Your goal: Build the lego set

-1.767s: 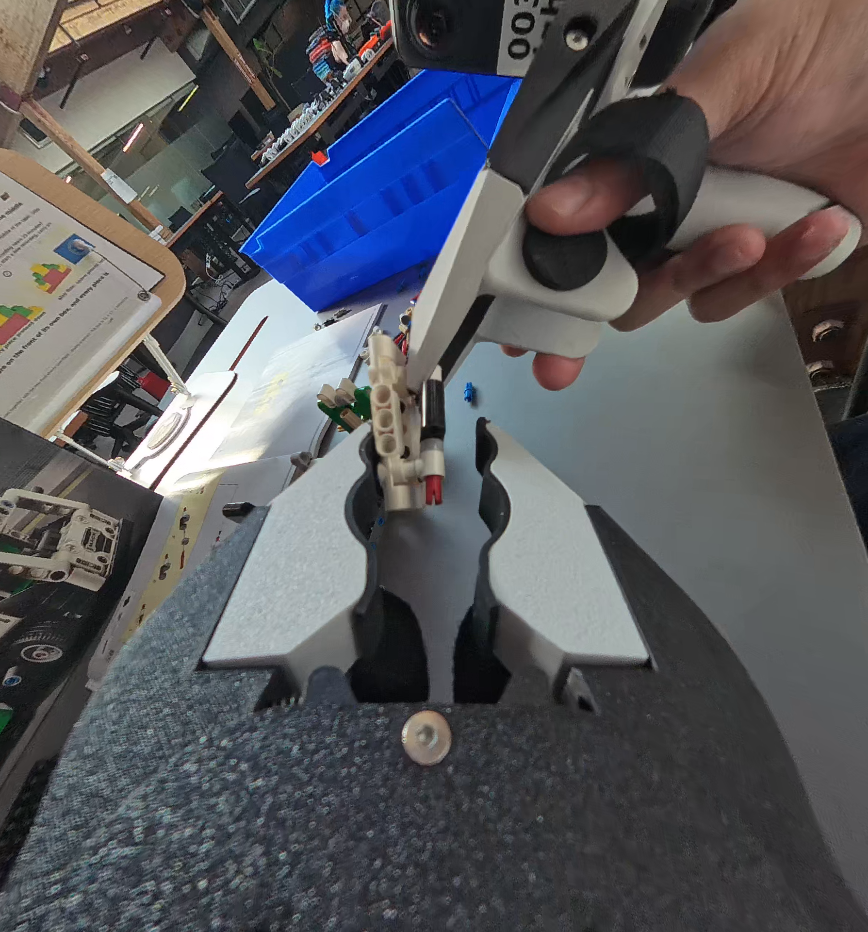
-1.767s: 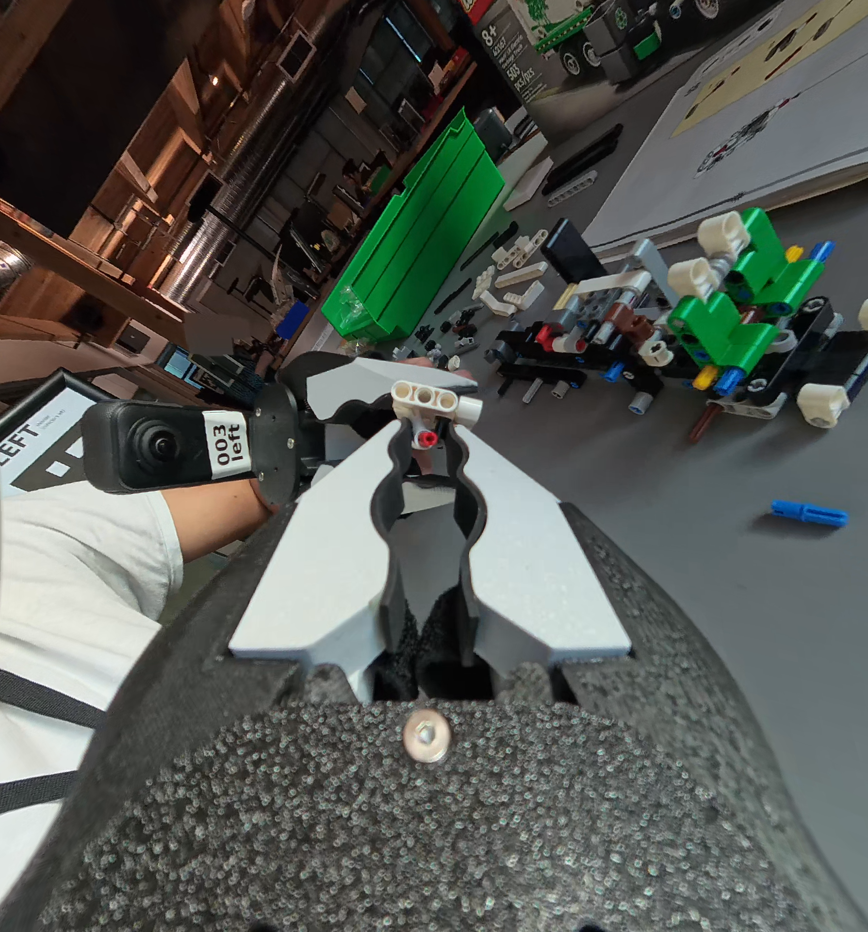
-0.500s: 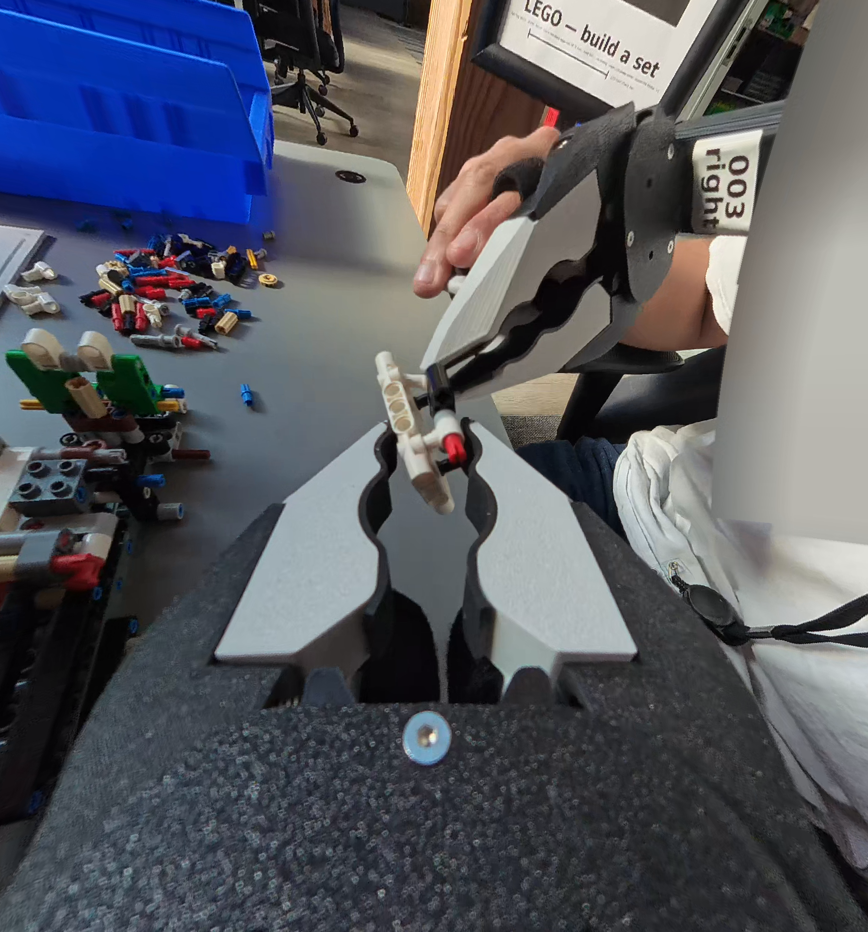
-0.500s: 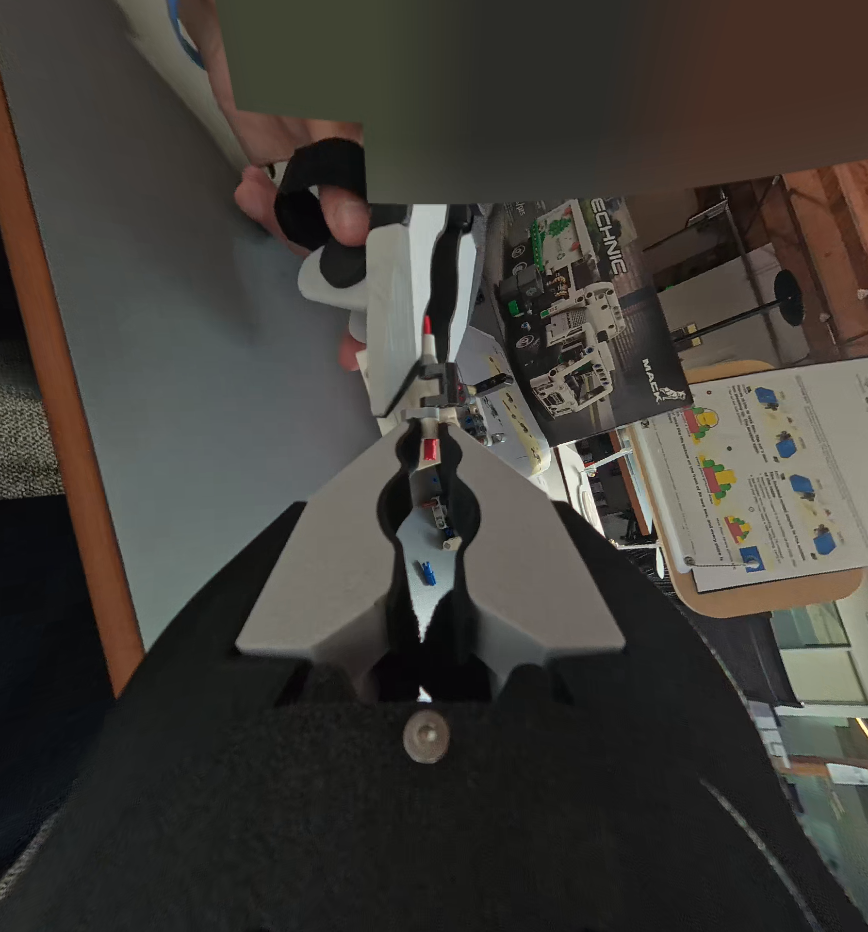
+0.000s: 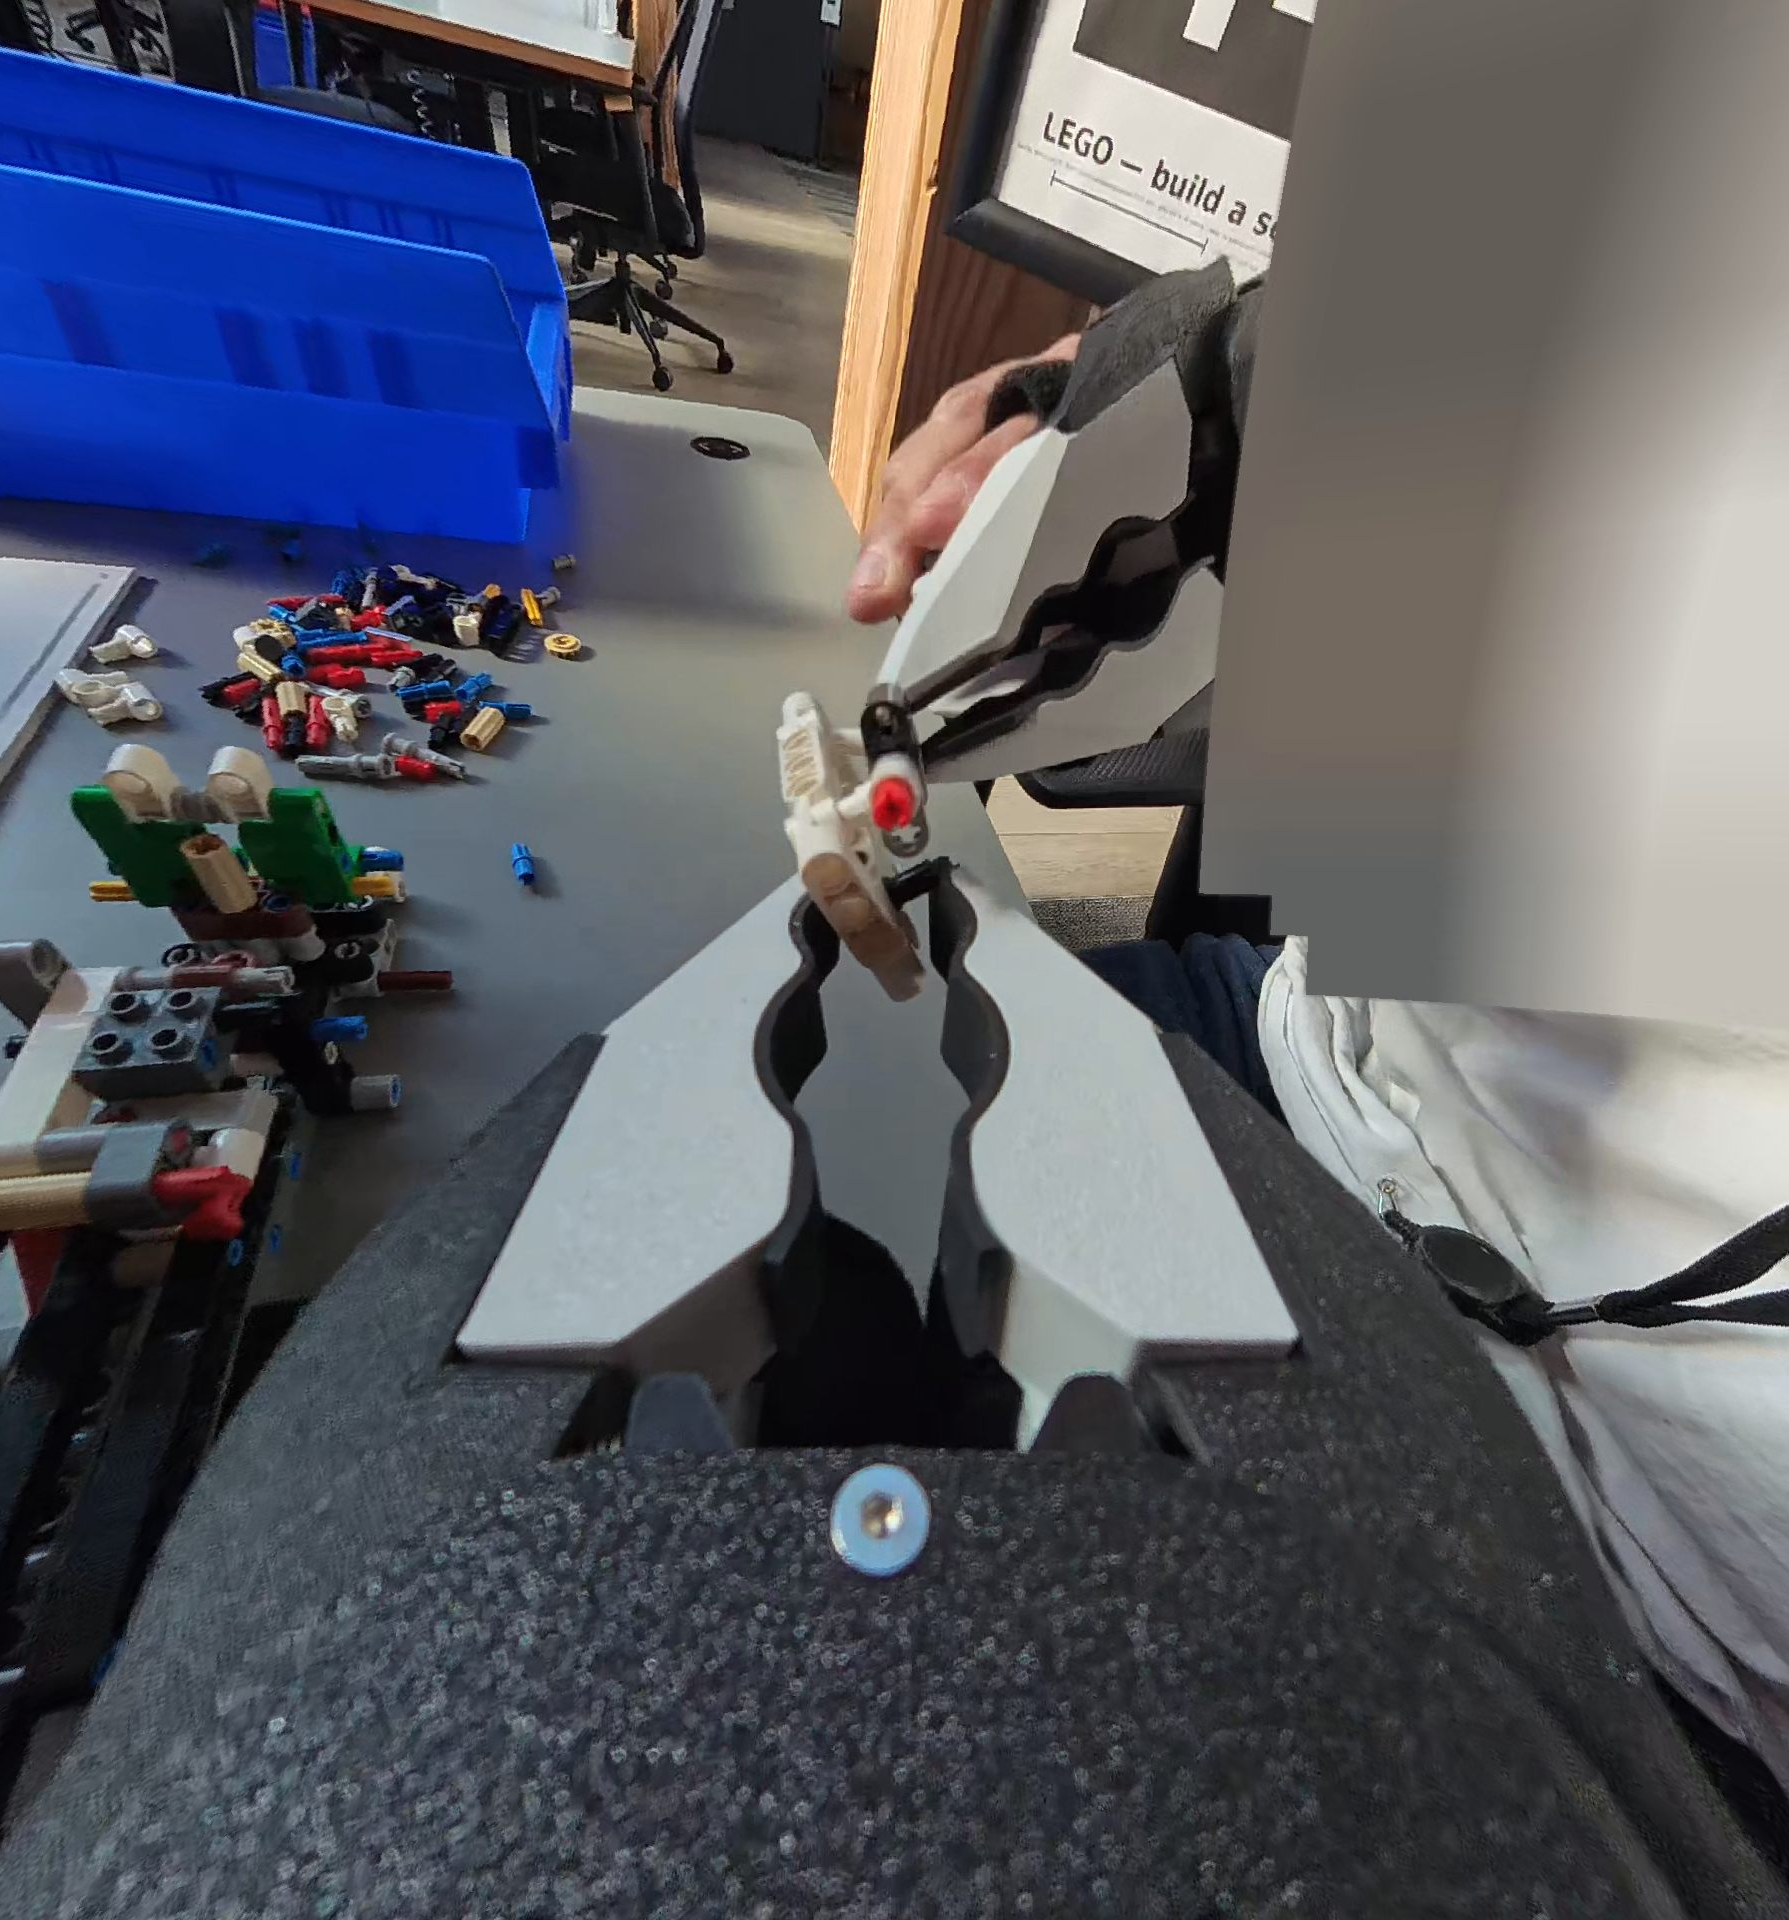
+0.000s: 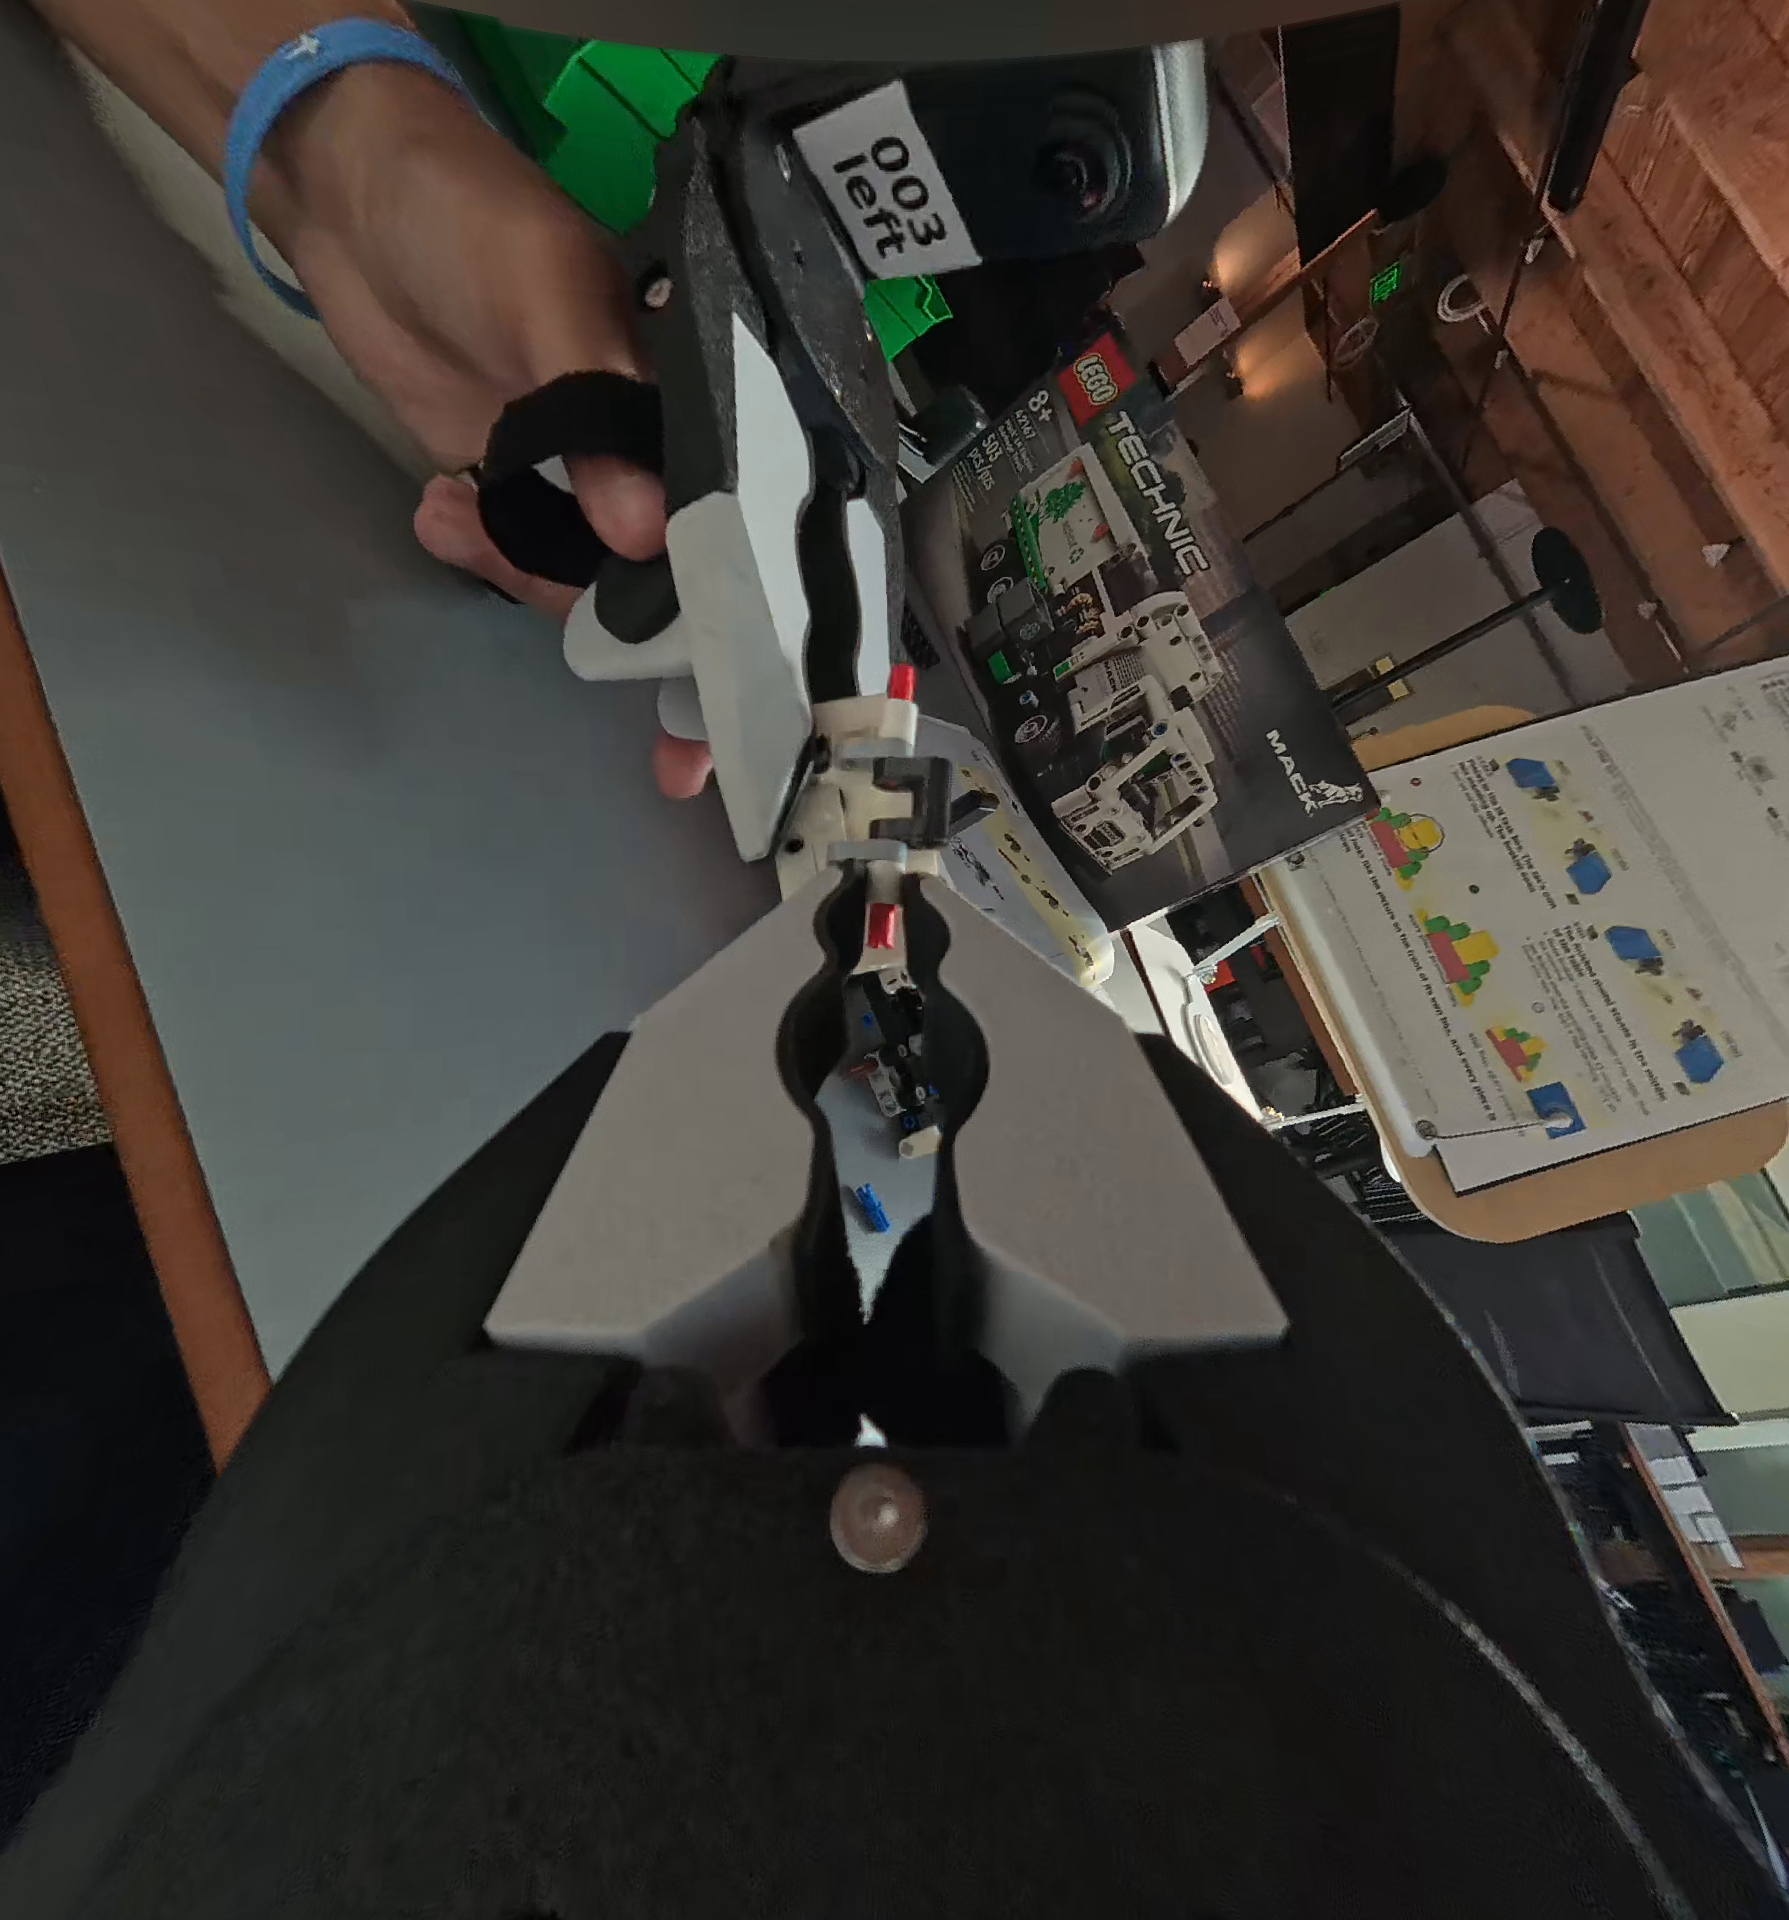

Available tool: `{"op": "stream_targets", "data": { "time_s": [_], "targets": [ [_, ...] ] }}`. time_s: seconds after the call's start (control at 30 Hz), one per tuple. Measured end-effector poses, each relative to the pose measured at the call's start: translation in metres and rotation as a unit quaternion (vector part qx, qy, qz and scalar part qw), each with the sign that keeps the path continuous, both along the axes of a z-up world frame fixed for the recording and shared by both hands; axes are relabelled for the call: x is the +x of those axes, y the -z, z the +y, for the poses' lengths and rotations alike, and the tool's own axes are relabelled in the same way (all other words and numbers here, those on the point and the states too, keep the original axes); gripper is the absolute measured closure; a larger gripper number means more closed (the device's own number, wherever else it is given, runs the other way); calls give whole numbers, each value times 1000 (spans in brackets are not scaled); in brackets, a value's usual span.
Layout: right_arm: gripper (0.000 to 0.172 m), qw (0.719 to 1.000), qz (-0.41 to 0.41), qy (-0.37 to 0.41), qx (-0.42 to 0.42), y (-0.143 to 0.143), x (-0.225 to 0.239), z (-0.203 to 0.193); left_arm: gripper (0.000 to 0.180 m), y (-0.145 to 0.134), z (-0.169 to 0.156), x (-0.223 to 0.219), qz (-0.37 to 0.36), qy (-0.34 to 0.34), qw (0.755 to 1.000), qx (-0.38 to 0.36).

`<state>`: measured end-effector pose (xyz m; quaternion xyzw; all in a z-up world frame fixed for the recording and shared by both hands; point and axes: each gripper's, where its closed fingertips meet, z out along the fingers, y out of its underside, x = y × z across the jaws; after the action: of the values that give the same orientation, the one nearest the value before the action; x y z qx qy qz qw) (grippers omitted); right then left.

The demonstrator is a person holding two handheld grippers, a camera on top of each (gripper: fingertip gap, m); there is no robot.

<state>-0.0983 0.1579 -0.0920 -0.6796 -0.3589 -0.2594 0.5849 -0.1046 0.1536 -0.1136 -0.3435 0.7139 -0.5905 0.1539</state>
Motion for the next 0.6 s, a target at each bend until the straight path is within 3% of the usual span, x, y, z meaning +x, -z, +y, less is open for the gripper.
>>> {"op": "stream_targets", "data": {
  "time_s": [0.33, 0.6],
  "targets": [
    [167, 999, -37, -16, -18, 6, -5, -7, 166, 18, -2, -1, -9, 5, 996, 94],
    [167, 987, 157, 17, 36, -14, 12, 7, 161, -12, 7, 8, -88, -61, 994, 32]
  ]
}}
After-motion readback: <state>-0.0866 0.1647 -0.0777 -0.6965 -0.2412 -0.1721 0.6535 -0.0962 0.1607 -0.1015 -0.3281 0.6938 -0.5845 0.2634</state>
